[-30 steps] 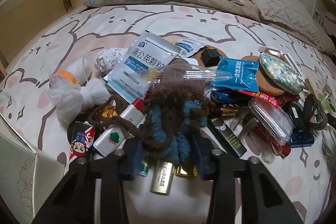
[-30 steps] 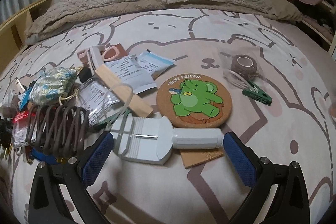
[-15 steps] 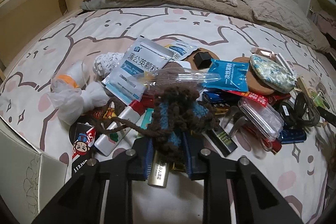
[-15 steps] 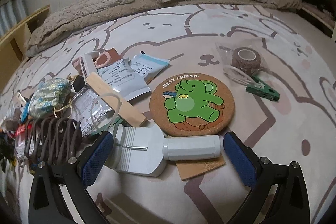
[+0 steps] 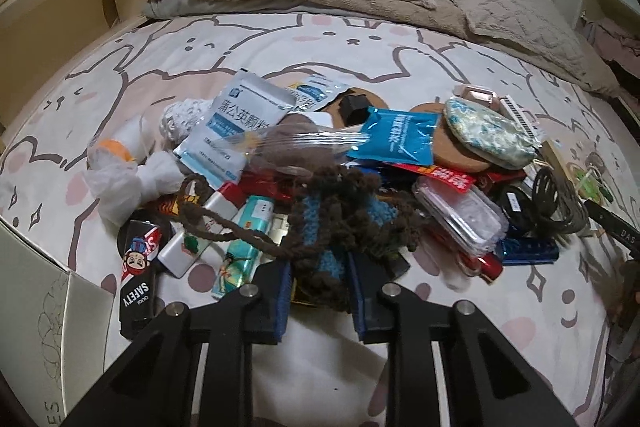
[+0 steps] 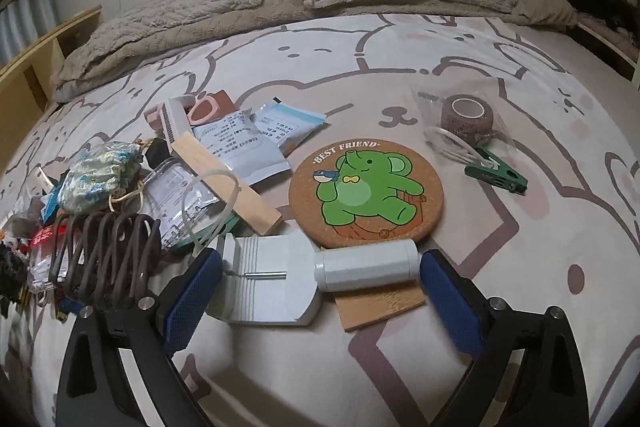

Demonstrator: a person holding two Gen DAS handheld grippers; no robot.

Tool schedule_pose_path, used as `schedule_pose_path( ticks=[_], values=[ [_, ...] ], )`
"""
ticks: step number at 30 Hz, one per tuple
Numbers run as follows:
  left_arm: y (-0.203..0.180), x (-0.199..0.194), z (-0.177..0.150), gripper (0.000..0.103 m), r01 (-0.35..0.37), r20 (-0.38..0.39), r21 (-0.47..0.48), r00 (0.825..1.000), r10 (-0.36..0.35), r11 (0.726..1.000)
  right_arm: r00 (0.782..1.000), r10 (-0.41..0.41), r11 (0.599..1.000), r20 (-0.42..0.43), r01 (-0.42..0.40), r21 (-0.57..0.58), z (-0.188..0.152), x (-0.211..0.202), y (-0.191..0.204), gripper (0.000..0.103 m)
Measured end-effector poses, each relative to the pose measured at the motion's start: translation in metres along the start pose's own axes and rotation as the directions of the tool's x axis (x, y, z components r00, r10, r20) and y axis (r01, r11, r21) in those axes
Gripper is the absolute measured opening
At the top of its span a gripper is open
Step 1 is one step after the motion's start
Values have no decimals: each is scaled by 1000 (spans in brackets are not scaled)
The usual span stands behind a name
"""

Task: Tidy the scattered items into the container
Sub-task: 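Grasp the knitted pouch with the left tool while the right tool grasps the white handle tool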

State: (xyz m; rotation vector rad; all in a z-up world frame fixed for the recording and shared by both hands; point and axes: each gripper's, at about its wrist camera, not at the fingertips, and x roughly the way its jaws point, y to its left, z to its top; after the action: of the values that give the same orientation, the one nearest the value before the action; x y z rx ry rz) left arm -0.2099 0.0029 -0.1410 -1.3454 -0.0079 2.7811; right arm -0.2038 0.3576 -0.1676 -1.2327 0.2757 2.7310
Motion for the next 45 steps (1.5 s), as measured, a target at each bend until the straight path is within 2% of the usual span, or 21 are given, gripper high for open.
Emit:
schedule_pose_path(
  ticks=[4, 11, 18, 21, 26, 27, 28, 32, 45],
  values=[
    [-1, 0, 0, 24, 4, -2, 0, 1000, -4, 1000, 999, -3, 1000, 42, 4, -27, -2, -8, 7, 103],
    [0, -1, 0, 24, 5, -4, -12, 1000, -5, 1000, 997, -66, 990, 40, 71, -124, -5, -4, 26, 103],
    [0, -5, -1, 24, 1, -8, -2, 1000, -1, 1000, 999, -36, 995, 11, 36, -89, -7, -2, 18, 103],
    [-4, -12, -2, 24, 13, -7, 8, 1000, -13, 1000, 999, -38, 997, 19, 39, -71, -8, -6, 15, 95],
    [-12, -25, -4, 24, 35, 16, 30, 999, -35, 999, 999, -25, 998, 24, 26, -52, -11, -11, 12, 93],
    [-12, -27, -4, 24, 39, 17, 28, 999, -40, 999, 999, -37, 998, 25, 39, -51, -12, -13, 12, 71],
    [-13, -29, -4, 24, 45, 19, 27, 999, -45, 999, 999, -46, 998, 20, 47, -45, -13, -13, 10, 61],
    [-16, -37, -6, 24, 54, 28, 29, 998, -55, 998, 1000, -18, 1000, 4, 18, -19, -15, -18, 4, 61],
    [-20, -55, -12, 24, 82, 41, 13, 996, -82, 997, 1000, -3, 999, -22, 2, -53, -28, -36, 8, 61]
  ],
)
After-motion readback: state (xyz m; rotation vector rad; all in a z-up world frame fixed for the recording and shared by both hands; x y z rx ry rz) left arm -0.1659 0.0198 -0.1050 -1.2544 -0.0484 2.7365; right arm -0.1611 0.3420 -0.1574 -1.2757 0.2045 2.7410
